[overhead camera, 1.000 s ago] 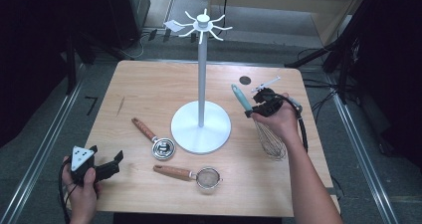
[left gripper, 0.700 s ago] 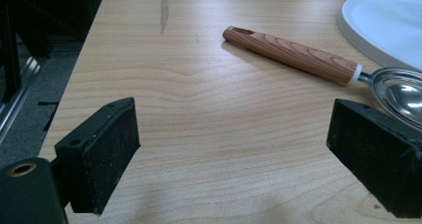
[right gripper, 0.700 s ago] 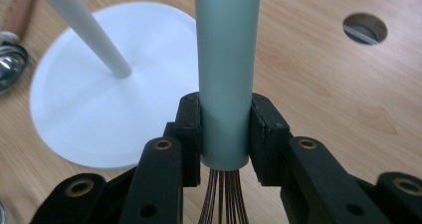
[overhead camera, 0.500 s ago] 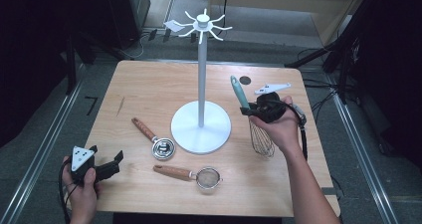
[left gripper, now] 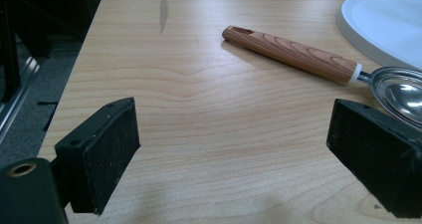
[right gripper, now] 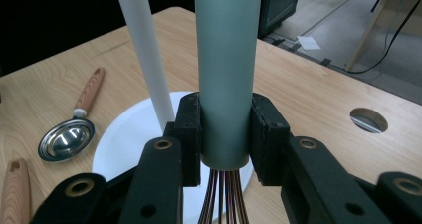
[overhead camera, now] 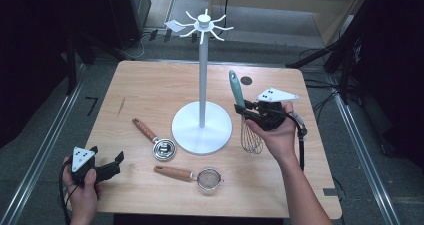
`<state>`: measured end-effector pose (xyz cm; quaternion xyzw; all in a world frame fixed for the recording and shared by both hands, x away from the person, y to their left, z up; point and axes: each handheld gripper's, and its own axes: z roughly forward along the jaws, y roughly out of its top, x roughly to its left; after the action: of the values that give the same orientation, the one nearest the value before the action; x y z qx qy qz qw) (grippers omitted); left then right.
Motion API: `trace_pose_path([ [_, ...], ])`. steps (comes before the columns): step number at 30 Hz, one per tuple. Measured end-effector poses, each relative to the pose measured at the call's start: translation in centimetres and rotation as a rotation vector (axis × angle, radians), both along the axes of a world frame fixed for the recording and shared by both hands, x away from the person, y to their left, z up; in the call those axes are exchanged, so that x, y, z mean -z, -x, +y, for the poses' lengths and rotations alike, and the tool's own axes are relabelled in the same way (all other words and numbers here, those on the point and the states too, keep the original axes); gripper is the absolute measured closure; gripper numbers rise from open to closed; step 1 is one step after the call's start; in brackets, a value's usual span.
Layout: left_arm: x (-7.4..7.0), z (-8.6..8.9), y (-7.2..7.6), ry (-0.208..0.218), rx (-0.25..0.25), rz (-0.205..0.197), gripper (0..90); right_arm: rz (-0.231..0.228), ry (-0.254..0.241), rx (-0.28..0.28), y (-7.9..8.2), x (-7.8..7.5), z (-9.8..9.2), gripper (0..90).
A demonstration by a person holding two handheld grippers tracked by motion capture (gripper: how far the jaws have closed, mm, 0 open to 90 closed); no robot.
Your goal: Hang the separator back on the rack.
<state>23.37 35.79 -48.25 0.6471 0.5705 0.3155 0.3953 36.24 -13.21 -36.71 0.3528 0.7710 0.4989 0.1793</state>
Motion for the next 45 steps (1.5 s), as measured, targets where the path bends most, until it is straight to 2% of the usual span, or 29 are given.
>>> trace_pose_path([
  [2, 0.0, 0.0, 0.0, 0.0, 0.001, 0.0, 6.4, -0.012, -0.015, -0.002, 0.2, 0.0, 0.1, 71.2],
  [5, 0.0, 0.0, 0.0, 0.0, 0.001, -0.001, 6.4, -0.031, -0.062, -0.006, 0.6, -0.1, 0.3, 71.2],
  [16, 0.0, 0.0, 0.0, 0.001, 0.0, -0.004, 6.4, -0.109, -0.119, -0.012, 1.8, -1.1, 1.1, 71.1],
  [24, 0.0, 0.0, 0.0, -0.001, 0.001, -0.003, 6.4, -0.144, -0.163, -0.022, 2.3, -1.8, 1.7, 71.2],
  [33, 0.0, 0.0, 0.0, -0.002, 0.001, -0.005, 6.4, -0.197, -0.197, -0.033, 2.9, -2.7, 2.3, 71.1],
  [39, 0.0, 0.0, 0.0, -0.001, 0.001, -0.004, 6.4, -0.212, -0.213, -0.043, 3.1, -3.2, 2.7, 71.1],
  [45, 0.0, 0.0, 0.0, 0.001, 0.001, -0.004, 6.4, -0.232, -0.218, -0.027, 3.1, -3.5, 2.9, 71.1],
])
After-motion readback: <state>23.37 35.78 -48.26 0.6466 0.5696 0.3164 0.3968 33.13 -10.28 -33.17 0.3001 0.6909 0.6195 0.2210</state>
